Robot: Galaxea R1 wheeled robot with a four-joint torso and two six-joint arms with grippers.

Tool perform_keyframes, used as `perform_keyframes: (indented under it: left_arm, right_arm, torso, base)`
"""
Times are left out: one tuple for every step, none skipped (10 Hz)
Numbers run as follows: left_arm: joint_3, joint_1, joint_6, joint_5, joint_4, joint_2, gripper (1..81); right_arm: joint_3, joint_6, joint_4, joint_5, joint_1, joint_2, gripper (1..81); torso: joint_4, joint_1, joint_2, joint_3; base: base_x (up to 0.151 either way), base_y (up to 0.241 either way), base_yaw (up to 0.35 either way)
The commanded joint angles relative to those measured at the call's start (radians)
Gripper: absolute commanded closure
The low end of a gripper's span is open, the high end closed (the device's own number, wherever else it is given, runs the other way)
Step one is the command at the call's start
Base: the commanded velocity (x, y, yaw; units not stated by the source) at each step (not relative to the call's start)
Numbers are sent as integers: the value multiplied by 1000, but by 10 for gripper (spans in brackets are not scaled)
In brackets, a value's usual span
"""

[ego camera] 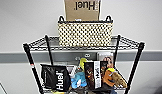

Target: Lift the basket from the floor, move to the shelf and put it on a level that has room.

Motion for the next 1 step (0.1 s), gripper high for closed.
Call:
perform_keyframes:
  left_arm:
    - [-27, -52, 5, 60, 15, 17, 10]
  right_arm:
    - [-2, 0, -1, -66, 46, -1, 10]
  torso:
    - [0, 0, 0, 0]
  base:
    - [0, 0, 0]
